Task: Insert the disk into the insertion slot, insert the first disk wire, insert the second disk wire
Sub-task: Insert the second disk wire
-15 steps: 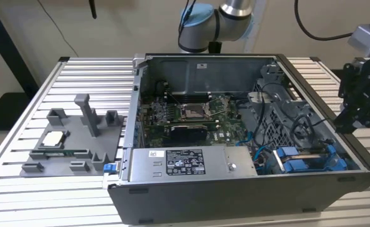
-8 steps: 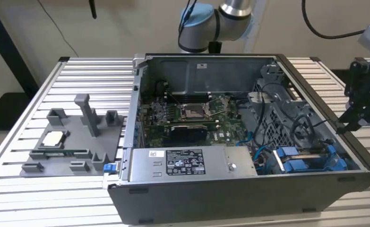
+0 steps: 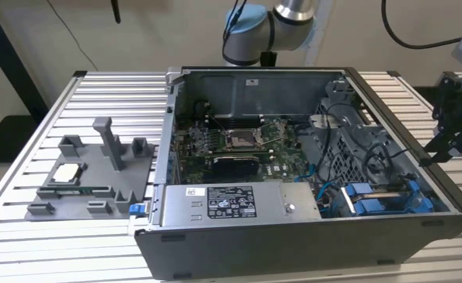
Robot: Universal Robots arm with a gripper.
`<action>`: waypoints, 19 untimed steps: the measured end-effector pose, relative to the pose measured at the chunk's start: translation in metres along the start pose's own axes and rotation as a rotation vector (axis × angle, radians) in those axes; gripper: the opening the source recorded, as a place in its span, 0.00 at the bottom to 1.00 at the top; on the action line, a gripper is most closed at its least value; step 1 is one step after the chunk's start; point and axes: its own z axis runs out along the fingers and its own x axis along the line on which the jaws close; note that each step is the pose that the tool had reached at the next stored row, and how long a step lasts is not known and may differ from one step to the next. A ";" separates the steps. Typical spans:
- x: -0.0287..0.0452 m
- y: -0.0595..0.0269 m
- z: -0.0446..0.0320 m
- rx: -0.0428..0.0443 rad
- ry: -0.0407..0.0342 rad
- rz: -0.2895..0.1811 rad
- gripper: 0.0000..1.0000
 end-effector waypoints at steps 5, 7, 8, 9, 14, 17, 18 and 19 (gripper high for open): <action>0.0000 -0.0001 0.0001 0.0000 -0.0003 0.000 0.27; 0.0000 -0.0001 0.0006 -0.0001 -0.0005 0.000 0.27; 0.0001 -0.0002 0.0011 -0.0001 -0.0011 0.000 0.27; 0.0001 -0.0002 0.0013 -0.0001 -0.0020 0.000 0.27; 0.0003 -0.0002 0.0030 -0.0002 -0.0064 0.000 0.27; 0.0021 -0.0003 0.0031 -0.0016 -0.0063 0.000 0.27; 0.0027 -0.0003 0.0032 -0.0019 -0.0063 0.000 0.27; 0.0033 -0.0003 0.0035 -0.0021 -0.0063 0.000 0.27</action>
